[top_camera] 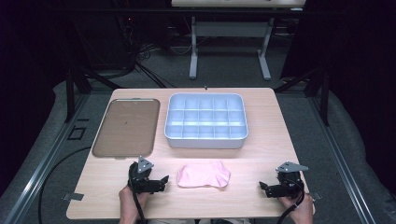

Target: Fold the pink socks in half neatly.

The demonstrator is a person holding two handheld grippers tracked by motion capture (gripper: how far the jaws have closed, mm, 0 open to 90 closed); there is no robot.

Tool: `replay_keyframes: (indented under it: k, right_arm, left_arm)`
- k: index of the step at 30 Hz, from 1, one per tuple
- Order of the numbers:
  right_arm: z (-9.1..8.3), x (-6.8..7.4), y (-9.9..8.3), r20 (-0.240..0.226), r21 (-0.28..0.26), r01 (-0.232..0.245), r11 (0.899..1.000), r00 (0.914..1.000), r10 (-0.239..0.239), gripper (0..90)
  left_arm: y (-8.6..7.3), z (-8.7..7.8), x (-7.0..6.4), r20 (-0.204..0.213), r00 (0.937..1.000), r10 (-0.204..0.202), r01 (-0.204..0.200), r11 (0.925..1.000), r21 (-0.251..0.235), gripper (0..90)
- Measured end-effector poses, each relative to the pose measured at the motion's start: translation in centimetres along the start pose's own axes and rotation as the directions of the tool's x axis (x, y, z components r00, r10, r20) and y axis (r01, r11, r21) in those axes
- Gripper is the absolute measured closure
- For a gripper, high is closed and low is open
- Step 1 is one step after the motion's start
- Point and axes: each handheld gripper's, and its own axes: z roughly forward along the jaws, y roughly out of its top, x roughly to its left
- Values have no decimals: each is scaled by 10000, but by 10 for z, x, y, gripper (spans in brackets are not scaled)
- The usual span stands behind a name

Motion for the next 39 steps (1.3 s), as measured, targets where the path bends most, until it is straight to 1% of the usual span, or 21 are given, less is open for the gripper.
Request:
replay_keyframes:
  k: [1, 2, 4, 5, 6, 9, 10, 12, 13, 16, 20, 22, 23, 25, 30, 31, 32, 33, 34, 35, 39]
  right_arm:
    - [0, 0, 0, 2, -10, -5, 10000, 10000, 5, 6]
    - [0, 0, 0, 2, -10, -5, 10000, 10000, 5, 6]
    - [0, 0, 0, 5, -7, -10, 10000, 10000, 10, 7]
    - [0, 0, 0, 51, 14, 5, 10000, 10000, -5, 7]
    - [0, 0, 0, 41, 10, 7, 10000, 10000, -7, 7]
    - [0, 0, 0, 44, 10, 9, 10000, 10000, -9, 7]
    - [0, 0, 0, 38, -1, -5, 10000, 10000, 5, 8]
    - [0, 0, 0, 53, 6, 4, 10000, 10000, -4, 8]
    - [0, 0, 0, 93, -9, -14, 10000, 10000, 14, 10]
    - [0, 0, 0, 106, -11, -13, 10000, 9999, 13, 11]
    - [0, 0, -1, 74, -66, -1, 10000, 10000, 2, 12]
    - [-1, 0, 0, 52, -26, -6, 10000, 10000, 6, 13]
    - [-1, 0, 0, 74, 30, 23, 10000, 10000, -23, 13]
    - [0, 0, 0, 69, -46, 1, 10000, 10000, -1, 13]
    - [-1, 0, 1, 23, 125, 70, 9999, 10000, -70, 19]
    - [0, 2, 2, 124, 81, -29, 10000, 9999, 28, 53]
    - [-2, 4, 4, -26, 12, 181, 9998, 9998, -181, 171]
    - [-3, 5, 6, -72, 89, 198, 9998, 9998, -197, 223]
    - [-3, 5, 6, -72, 89, 198, 9998, 9998, -197, 223]
    - [-6, 8, 11, -64, 479, 196, 9987, 9998, -193, 335]
    - [-6, 10, 17, -238, 905, 110, 9958, 9997, -89, 356]
  left_arm:
    - [5, -2, -7, 272, 9996, 50, -46, 9999, -156, 98]
    - [5, -2, -7, 272, 9996, 50, -46, 9999, -156, 112]
    - [15, -4, -20, 726, 9968, 321, -291, 9987, -420, 148]
    - [15, -4, -20, 726, 9968, 321, -291, 9987, -420, 157]
    - [22, -1, -29, 934, 9942, 527, -492, 9980, -395, 182]
    - [24, 3, -34, 1103, 9920, 620, -581, 9976, -380, 266]
    - [25, 10, -37, 1279, 9897, 639, -619, 9979, -194, 301]
    - [24, 12, -38, 1361, 9891, 556, -540, 9984, -154, 333]
    - [22, 15, -37, 1467, 9882, 433, -413, 9990, -168, 409]
    - [19, 18, -35, 1484, 9886, 255, -219, 9994, -257, 513]
    - [14, 23, -33, 1712, 9852, 62, -25, 9998, -217, 609]
    - [13, 24, -33, 1710, 9852, 95, -69, 9999, -157, 629]
    - [12, 25, -35, 1614, 9866, 251, -232, 9996, -138, 667]
    - [12, 25, -35, 1613, 9864, 324, -306, 9994, -138, 712]
    - [11, 26, -36, 1655, 9857, 313, -292, 9995, -151, 788]
    - [11, 26, -35, 1722, 9848, 244, -219, 9996, -161, 805]
    - [11, 26, -35, 1702, 9852, 216, -183, 9996, -207, 827]
    - [10, 26, -35, 1674, 9854, 302, -269, 9994, -218, 832]
    - [10, 26, -35, 1674, 9854, 302, -269, 9994, -218, 836]
    - [10, 26, -36, 1671, 9855, 305, -273, 9994, -214, 838]
    - [10, 26, -36, 1653, 9857, 313, -270, 9992, -279, 841]
